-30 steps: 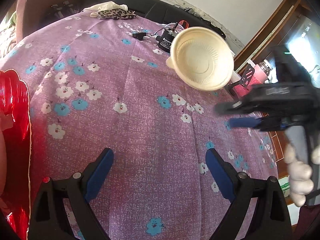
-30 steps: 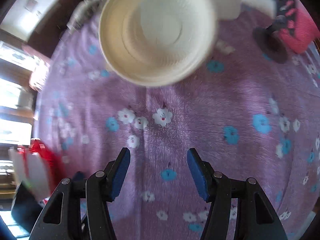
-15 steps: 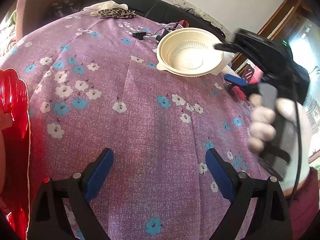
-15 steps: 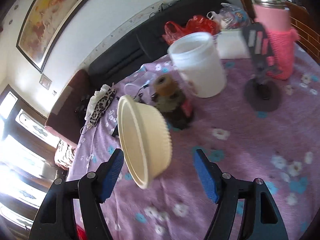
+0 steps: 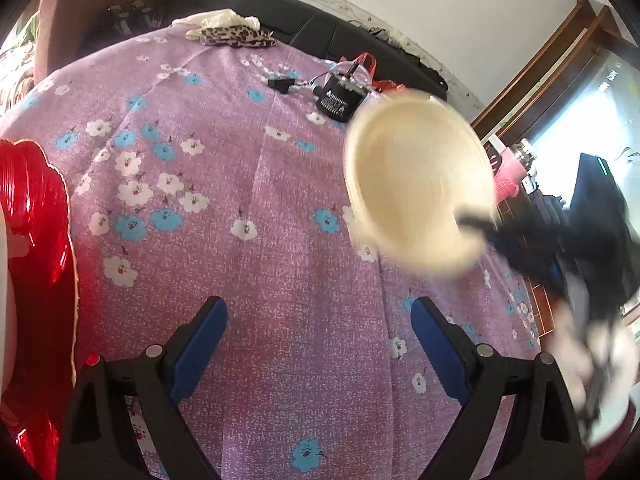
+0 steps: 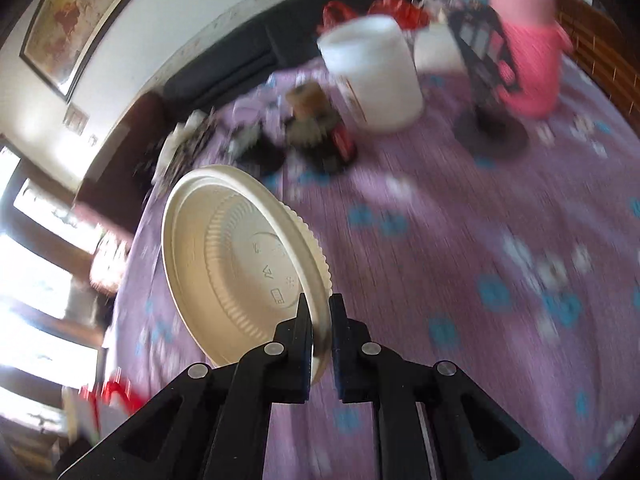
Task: Organize plates and bowls
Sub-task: 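Close the left gripper on the bowl rim while the right gripper holds it, then carry the ribbed beige bowl with both grippers over the stack, then lower the ribbed bowl onto the stack and open both grippers, then raise both tools away from the stack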
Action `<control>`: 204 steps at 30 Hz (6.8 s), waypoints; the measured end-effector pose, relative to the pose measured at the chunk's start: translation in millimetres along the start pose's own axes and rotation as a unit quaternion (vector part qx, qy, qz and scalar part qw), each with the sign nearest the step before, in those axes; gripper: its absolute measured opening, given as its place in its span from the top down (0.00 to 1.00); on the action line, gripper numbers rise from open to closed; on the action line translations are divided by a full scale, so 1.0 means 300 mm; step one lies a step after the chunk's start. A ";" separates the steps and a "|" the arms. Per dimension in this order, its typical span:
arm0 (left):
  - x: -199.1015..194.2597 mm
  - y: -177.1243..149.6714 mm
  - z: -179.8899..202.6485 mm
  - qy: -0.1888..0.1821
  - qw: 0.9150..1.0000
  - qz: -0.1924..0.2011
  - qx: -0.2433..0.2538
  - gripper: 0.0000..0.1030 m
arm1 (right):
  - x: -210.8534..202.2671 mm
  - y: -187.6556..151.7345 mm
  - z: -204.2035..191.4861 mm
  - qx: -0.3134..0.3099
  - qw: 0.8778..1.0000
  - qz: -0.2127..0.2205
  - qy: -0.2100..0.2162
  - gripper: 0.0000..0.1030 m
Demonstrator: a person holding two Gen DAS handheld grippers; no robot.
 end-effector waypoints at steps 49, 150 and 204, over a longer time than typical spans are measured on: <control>0.063 -0.155 0.198 0.153 0.969 -0.028 0.190 0.10 | -0.167 -0.433 0.193 -0.061 0.987 0.148 -0.017 0.49; -1.034 0.145 -0.267 0.289 0.906 0.302 0.067 0.00 | -0.269 -0.560 -0.777 -0.237 0.946 0.206 0.079 0.41; -0.876 -0.113 -0.229 0.306 0.927 0.210 0.053 0.00 | -0.195 -0.880 -0.597 -0.293 0.937 0.181 0.063 0.27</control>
Point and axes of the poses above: each gripper's, at about its wrist camera, not at the fingertips, and x roughly the way its jaws point, z to its right, y to its top, the point moved 9 cm from there along x, roughly the way its jaws point, and after that the axes turned 6 degrees about -y, right-handed, at the moved point
